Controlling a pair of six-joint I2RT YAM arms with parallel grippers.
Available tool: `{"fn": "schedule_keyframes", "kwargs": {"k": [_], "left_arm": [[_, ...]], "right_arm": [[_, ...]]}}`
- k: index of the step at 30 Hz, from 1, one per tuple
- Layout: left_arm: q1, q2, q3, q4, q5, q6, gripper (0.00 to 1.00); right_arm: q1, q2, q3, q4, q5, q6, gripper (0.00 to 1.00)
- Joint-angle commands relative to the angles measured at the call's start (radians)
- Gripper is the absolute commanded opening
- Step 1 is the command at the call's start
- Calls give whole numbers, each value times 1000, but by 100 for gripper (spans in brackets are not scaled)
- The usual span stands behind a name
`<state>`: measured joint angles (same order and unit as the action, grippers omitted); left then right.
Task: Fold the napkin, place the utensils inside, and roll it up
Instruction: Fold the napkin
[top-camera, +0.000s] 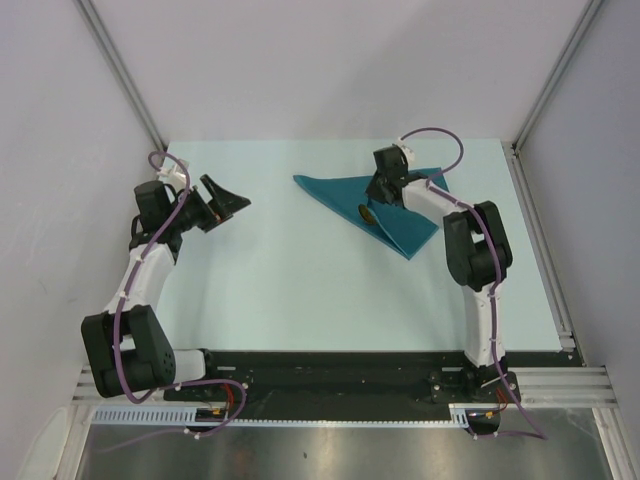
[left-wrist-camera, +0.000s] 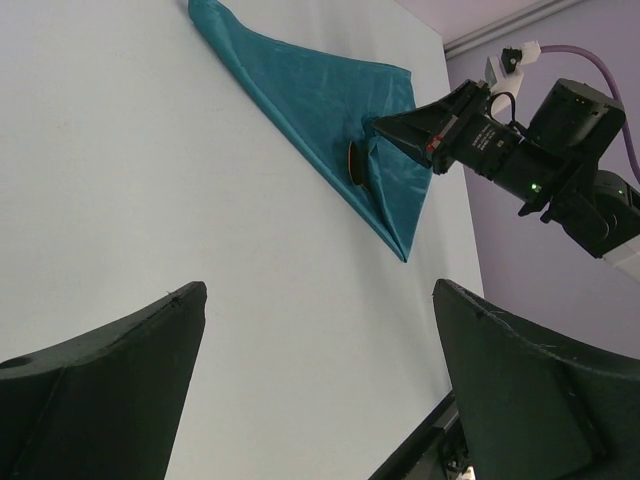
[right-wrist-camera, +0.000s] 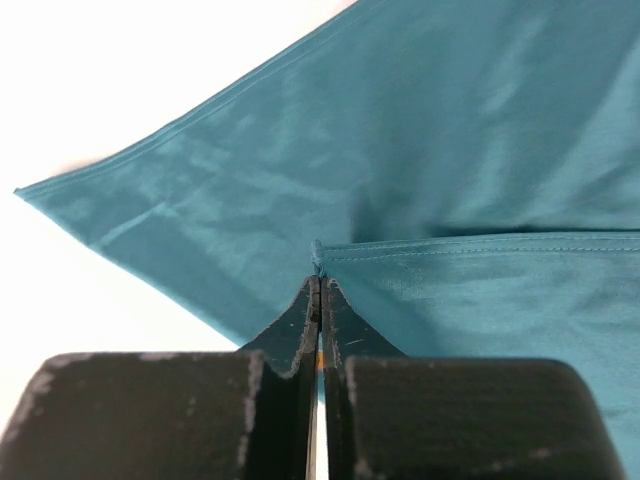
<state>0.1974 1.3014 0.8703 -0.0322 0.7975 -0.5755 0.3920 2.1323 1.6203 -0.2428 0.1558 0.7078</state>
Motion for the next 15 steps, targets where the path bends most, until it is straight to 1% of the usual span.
{"fn": "schedule_keyframes", "kwargs": {"k": [1, 15], "left_arm": [[10, -31, -7, 12, -1, 20, 100], [10, -30, -10, 15, -3, 20, 100]], "right_arm": [[27, 5, 38, 72, -22, 10, 0], [61, 20, 46, 86, -44, 2, 0]]}}
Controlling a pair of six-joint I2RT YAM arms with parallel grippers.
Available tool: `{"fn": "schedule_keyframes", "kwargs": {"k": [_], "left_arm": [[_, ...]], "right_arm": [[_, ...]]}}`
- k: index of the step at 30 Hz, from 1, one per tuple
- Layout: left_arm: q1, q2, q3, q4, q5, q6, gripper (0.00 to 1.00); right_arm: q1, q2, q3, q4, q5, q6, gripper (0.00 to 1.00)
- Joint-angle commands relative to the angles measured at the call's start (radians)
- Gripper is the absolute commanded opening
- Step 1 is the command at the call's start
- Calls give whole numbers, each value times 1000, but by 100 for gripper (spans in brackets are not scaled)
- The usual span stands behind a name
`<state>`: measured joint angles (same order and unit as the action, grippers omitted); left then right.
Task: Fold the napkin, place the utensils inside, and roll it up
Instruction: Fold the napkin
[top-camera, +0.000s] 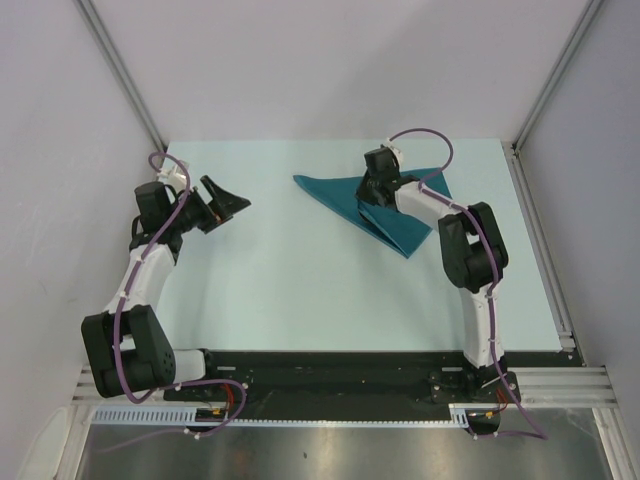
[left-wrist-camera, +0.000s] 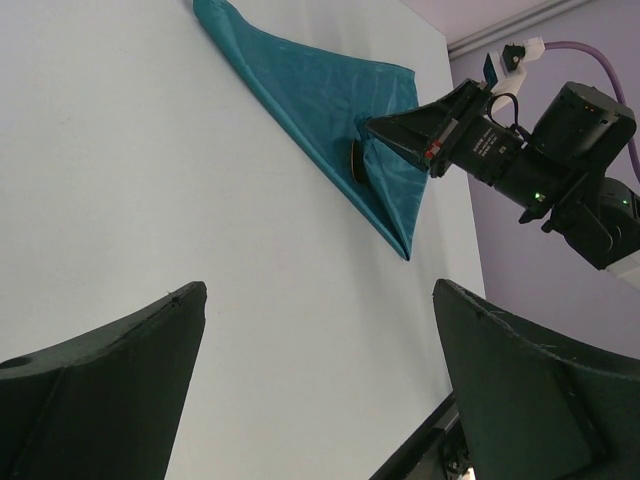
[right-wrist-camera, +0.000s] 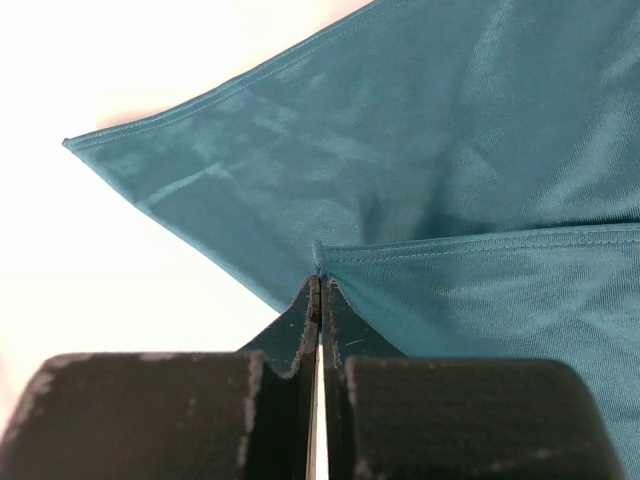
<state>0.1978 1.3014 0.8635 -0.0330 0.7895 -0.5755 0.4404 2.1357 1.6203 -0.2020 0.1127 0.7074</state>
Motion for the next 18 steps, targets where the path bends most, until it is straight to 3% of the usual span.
{"fn": "schedule_keyframes", "kwargs": {"k": [1, 3, 4, 7, 9, 15, 18], "left_arm": [[9, -30, -3, 16, 4, 22, 100], [9, -30, -4, 16, -2, 23, 100], [11, -30, -4, 16, -7, 25, 100], [8, -30, -12, 22, -19, 26, 100], [0, -33, -23, 28, -48, 31, 99], [-136, 4, 38, -21, -226, 88, 97], [-230, 74, 75, 27, -311, 30, 96]], "right_arm": [[17, 16, 49, 46, -2, -5, 1], [21, 18, 56, 47, -11, -14, 10], [24, 18, 56, 47, -11, -23, 27], [27, 0, 69, 52, -19, -60, 50], [31, -35, 67, 62, -22, -83, 60], [27, -166, 23, 98, -51, -193, 63], [6, -261, -37, 125, -91, -207, 63]]}}
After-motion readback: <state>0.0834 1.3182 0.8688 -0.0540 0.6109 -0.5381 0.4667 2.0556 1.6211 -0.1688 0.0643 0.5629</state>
